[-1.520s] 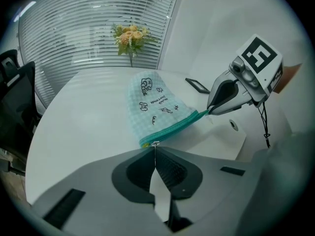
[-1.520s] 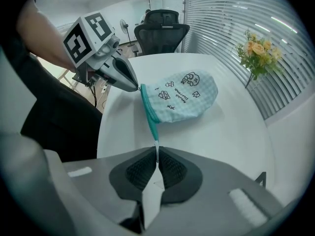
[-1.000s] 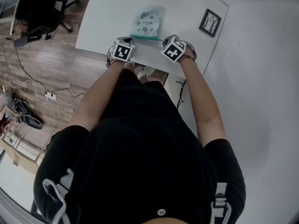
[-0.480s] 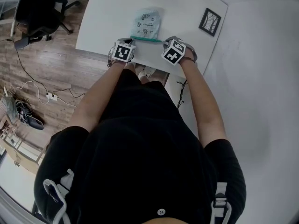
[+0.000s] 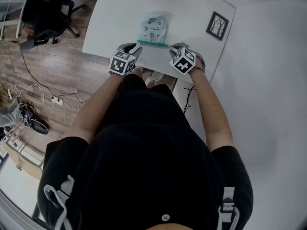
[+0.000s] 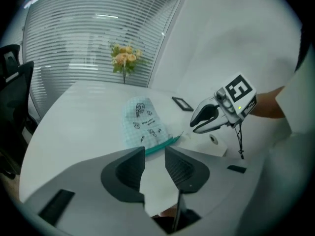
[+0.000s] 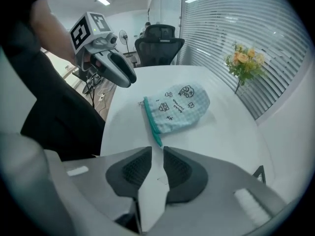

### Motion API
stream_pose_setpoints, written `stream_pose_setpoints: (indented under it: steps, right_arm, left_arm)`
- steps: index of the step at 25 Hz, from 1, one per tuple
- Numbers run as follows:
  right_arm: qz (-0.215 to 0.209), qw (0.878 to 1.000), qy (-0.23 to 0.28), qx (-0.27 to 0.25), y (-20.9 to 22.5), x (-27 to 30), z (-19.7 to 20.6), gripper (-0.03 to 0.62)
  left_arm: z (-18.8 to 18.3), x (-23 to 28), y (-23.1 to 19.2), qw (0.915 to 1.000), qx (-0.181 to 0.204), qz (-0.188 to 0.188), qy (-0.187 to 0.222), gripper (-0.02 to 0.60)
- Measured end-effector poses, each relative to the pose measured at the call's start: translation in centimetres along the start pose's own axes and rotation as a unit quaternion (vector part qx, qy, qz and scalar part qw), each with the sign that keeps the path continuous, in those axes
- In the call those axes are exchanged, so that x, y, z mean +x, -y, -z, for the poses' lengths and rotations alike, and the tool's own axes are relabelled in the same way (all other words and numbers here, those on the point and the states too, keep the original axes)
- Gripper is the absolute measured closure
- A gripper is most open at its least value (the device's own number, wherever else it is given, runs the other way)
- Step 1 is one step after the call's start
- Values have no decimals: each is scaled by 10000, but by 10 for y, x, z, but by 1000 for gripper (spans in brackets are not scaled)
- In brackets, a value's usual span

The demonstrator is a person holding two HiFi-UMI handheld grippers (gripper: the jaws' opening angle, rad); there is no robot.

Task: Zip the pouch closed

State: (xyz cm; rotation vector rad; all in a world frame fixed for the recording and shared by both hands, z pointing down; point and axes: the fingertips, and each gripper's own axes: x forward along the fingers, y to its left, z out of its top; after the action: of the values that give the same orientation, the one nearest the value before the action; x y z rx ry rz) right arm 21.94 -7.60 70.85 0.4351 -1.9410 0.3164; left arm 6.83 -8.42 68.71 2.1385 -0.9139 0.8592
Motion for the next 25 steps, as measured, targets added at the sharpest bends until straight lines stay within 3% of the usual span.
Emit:
stream_pose_setpoints:
  steps: [7, 12, 15, 19, 25]
  right_arm:
    - [89, 9955, 924, 172, -5, -44, -48, 510]
    - [213, 9805, 1895, 467, 2, -89, -93, 510]
    - [312, 9620, 2608, 741, 11, -124, -121, 511]
    - [417, 9277, 3530, 1142, 24, -176, -149, 513]
    - [697, 8831, 4459, 1281, 35, -247, -181, 526]
  left_arm:
    - [-74, -63, 23, 9920, 435, 363, 1130, 448]
    - [-124, -100, 38, 9788, 790, 468, 1829, 448]
    - [-151, -119, 45, 9701, 936, 532, 2175, 449]
    - [-185, -144, 57, 9581, 960, 710, 2603, 449]
    - [-225, -175, 71, 9412, 1079, 846, 3089, 457]
